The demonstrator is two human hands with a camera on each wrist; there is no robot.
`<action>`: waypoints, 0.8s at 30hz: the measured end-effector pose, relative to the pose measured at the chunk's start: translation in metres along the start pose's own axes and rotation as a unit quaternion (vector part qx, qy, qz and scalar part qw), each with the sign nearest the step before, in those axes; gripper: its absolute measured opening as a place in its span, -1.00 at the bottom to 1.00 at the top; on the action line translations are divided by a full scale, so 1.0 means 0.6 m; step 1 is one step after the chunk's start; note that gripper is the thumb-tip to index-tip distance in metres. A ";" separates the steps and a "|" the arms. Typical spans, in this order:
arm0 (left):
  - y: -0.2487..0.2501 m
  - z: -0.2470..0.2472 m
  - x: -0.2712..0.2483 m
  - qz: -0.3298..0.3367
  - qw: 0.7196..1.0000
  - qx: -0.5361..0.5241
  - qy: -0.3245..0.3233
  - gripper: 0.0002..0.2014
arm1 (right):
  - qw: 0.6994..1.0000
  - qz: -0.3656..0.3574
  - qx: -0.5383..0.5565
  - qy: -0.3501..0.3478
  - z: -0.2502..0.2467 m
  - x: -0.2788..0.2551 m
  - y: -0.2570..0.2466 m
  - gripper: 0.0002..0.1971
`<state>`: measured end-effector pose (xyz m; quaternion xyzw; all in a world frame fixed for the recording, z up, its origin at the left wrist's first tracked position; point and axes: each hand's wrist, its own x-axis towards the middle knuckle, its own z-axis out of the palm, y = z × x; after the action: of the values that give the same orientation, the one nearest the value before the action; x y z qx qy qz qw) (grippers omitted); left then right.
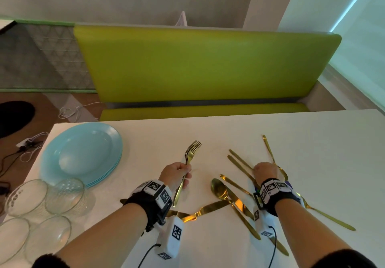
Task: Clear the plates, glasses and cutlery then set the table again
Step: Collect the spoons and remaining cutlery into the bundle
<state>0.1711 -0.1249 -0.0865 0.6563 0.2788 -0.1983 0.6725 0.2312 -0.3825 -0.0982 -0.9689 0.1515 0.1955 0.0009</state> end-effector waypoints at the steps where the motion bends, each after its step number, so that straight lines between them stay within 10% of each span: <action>1: -0.002 -0.001 -0.001 -0.004 1.000 0.005 0.005 -0.81 | 1.000 -0.003 -0.008 0.004 -0.001 0.000 -0.003 -0.70; 12: 0.001 -0.003 -0.005 -0.015 0.998 0.058 0.000 -0.79 | 0.996 -0.038 -0.039 0.064 -0.032 -0.018 -0.014 -0.72; 24: 0.032 -0.026 -0.039 -0.016 0.971 0.227 -0.075 -0.92 | 0.904 -0.381 -0.192 0.037 -0.084 -0.184 -0.125 -0.71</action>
<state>0.1633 -0.1105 -0.0566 0.7705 0.1854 -0.3158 0.5217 0.1758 -0.2816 -0.0141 -0.9408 -0.2693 0.1696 -0.1165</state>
